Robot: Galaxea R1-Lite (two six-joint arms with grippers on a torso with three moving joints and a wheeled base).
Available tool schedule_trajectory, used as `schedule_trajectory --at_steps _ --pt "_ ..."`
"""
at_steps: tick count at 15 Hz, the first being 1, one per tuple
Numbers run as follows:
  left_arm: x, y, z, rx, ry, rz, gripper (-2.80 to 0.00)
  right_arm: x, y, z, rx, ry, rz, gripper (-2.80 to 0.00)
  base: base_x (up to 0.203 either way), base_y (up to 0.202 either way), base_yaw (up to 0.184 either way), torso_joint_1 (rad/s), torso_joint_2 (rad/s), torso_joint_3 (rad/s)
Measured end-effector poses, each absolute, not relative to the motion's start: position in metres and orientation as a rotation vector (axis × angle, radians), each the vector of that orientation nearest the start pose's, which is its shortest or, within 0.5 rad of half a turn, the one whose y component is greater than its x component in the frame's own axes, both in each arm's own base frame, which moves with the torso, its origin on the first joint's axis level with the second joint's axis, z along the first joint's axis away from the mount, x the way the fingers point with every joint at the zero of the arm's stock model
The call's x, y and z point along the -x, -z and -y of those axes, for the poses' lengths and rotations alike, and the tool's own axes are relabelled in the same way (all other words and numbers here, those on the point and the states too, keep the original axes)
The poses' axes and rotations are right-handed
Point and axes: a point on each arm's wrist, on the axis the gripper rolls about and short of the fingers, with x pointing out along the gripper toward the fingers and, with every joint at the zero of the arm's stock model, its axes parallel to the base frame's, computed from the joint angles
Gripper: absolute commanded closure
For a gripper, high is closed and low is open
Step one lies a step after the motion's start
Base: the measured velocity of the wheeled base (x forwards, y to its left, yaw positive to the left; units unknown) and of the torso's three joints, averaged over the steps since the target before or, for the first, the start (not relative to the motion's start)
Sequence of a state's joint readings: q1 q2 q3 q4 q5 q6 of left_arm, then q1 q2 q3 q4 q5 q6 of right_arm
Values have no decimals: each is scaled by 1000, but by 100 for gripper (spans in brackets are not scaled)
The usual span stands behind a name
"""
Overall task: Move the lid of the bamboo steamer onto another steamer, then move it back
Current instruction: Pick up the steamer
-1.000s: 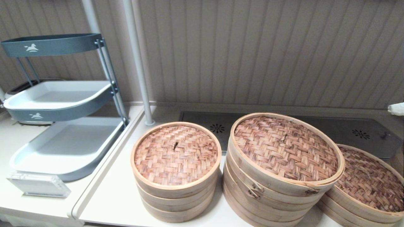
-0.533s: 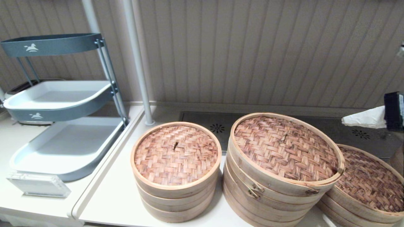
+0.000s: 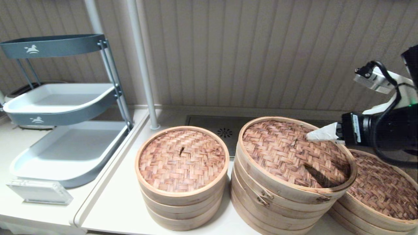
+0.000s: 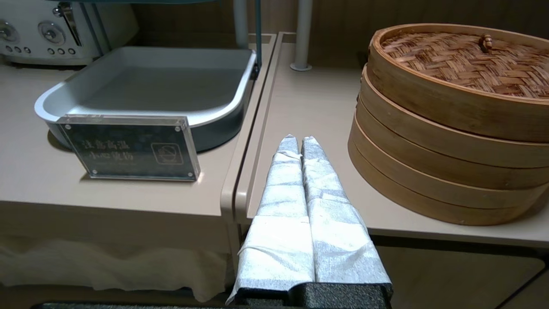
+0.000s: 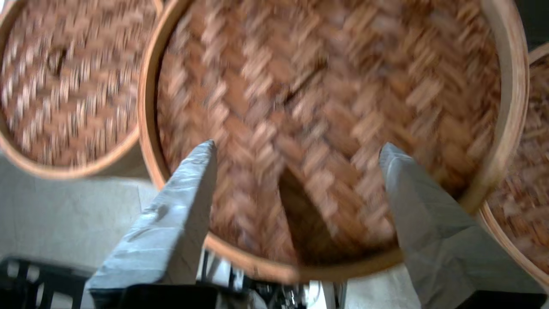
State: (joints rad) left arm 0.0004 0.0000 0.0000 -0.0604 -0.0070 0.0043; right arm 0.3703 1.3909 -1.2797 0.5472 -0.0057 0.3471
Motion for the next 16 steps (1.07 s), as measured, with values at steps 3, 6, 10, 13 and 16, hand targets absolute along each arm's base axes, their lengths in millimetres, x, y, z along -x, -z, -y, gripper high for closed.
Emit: schedule_trajectory --at_steps 3,6,10,13,16 --pt "23 -82 0 -4 6 61 0 -209 -276 -93 -209 -173 -634 -280 0 0 0 0 0 0" --pt "23 -82 0 -5 7 61 0 -219 -262 -108 -153 -96 -616 -280 0 0 0 0 0 0" --pt "23 -82 0 -4 6 61 0 -229 -245 -122 -125 -74 -599 -280 0 0 0 0 0 0" --pt "23 -82 0 -5 6 60 0 -235 -237 -123 -118 -54 -614 -280 0 0 0 0 0 0" --pt "23 -82 0 -4 6 61 0 -239 -236 -125 -129 1 -582 -280 0 0 0 0 0 0"
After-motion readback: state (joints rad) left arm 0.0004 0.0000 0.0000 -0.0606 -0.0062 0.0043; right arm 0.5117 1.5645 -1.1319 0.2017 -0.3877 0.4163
